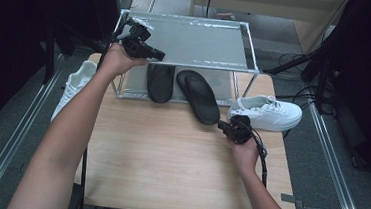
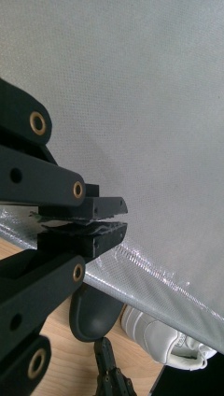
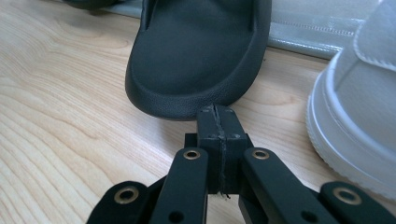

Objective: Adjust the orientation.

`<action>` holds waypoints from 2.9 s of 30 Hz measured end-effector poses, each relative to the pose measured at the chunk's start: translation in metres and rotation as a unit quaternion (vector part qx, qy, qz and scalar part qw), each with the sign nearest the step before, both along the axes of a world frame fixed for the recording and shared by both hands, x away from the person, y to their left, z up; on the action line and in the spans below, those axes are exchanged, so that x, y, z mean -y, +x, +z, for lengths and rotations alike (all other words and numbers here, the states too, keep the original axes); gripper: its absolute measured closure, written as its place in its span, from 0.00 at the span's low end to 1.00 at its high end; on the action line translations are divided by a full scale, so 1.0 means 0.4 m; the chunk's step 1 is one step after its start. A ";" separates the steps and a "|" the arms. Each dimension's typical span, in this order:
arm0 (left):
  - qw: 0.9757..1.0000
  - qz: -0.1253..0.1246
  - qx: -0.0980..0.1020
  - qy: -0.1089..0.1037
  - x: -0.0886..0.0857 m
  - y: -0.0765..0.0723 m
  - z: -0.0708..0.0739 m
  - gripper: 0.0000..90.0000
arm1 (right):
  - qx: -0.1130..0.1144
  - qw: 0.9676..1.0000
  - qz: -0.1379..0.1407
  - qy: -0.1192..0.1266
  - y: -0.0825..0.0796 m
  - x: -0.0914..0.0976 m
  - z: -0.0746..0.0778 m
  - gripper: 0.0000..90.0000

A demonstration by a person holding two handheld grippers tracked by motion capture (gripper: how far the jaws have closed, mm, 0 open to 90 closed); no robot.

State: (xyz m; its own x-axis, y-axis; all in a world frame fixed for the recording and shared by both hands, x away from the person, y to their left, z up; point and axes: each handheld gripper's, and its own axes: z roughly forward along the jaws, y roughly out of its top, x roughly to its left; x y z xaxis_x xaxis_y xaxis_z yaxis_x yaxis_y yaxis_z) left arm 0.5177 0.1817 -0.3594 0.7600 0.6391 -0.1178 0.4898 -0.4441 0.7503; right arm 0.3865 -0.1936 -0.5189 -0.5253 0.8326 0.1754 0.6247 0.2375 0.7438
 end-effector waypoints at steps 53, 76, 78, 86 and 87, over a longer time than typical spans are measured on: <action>1.000 0.001 0.003 -0.004 -0.002 0.001 -0.003 0.96 | -0.002 1.000 0.029 -0.004 0.167 -0.260 -0.004 1.00; 1.000 0.012 -0.010 -0.019 -0.003 -0.009 0.011 0.77 | -0.011 0.995 0.082 0.054 0.058 -0.191 0.052 0.87; 1.000 0.010 -0.014 -0.015 0.002 -0.018 0.020 0.70 | -0.008 0.994 0.092 0.053 0.035 -0.180 0.061 0.84; 0.999 0.009 -0.030 -0.029 -0.007 -0.073 0.061 0.55 | 0.011 0.988 0.133 0.073 -0.037 -0.138 0.081 0.66; 0.999 0.009 -0.032 -0.027 -0.008 -0.082 0.064 0.53 | 0.018 0.988 0.136 0.074 -0.046 -0.131 0.081 0.65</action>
State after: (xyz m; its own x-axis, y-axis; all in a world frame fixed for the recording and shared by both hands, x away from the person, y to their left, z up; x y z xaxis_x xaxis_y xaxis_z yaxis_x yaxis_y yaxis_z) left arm 0.4847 0.1848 -0.3337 0.7383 0.6443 -0.1994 0.5445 -0.3948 0.7400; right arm 0.3680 -0.1412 -0.4866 -0.7340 0.6267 0.2618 0.5255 0.2799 0.8034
